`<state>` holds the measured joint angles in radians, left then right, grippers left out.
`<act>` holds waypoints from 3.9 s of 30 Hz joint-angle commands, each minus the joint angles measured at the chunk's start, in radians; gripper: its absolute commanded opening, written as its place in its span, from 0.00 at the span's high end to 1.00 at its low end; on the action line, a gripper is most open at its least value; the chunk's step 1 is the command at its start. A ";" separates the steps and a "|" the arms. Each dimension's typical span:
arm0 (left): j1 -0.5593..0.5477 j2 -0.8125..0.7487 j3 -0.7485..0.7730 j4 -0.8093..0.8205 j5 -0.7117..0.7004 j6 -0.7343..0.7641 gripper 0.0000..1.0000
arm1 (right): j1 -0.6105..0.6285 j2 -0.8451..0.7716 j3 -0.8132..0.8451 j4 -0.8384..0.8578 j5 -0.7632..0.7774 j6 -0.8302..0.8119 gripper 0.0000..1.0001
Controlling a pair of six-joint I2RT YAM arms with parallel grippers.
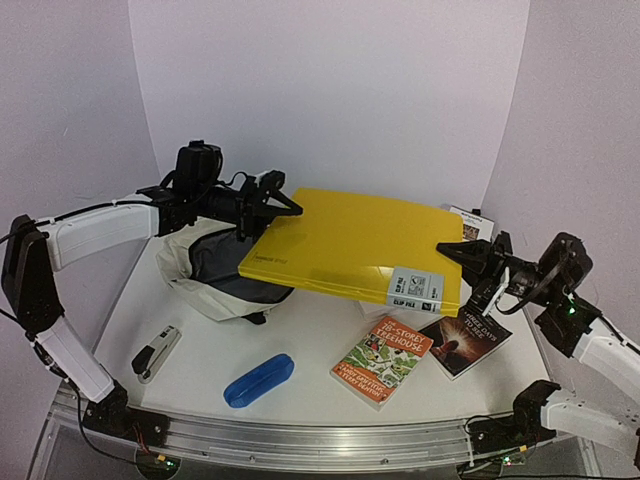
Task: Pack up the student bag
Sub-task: Pick up the files from the center of the board, then adjust the student bag at the center of the board.
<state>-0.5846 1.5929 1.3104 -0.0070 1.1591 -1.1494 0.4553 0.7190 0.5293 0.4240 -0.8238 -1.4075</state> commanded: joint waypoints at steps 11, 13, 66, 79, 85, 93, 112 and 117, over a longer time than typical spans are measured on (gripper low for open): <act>0.054 -0.062 -0.124 0.374 -0.129 -0.207 1.00 | 0.002 0.021 0.048 0.054 0.145 0.006 0.13; 0.109 -0.108 -0.150 0.378 -0.220 -0.208 1.00 | 0.002 0.024 0.040 0.036 0.248 0.026 0.02; 0.284 -0.740 -0.149 -0.386 -1.228 0.097 1.00 | 0.172 2.071 1.959 -0.583 0.256 1.757 0.47; 0.284 -0.772 -0.186 -0.390 -1.233 0.097 1.00 | 0.186 1.932 1.682 -0.569 0.160 1.864 1.00; 0.284 -0.776 -0.198 -0.397 -1.231 0.105 1.00 | 0.186 1.682 1.311 -0.434 0.181 1.967 1.00; 0.284 -0.767 -0.196 -0.420 -1.215 0.109 1.00 | 0.201 1.433 1.073 -0.383 0.141 1.923 0.53; 0.284 -0.797 -0.195 -0.492 -1.183 0.090 1.00 | 0.124 1.970 1.866 -0.502 0.253 1.591 0.07; 0.284 -0.794 -0.210 -0.501 -1.170 0.072 1.00 | 0.134 2.041 1.910 -0.504 0.295 1.573 0.16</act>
<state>-0.3003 0.8170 1.0847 -0.5423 -0.0207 -1.0669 0.5762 2.7356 2.3689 -0.0815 -0.5778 0.2122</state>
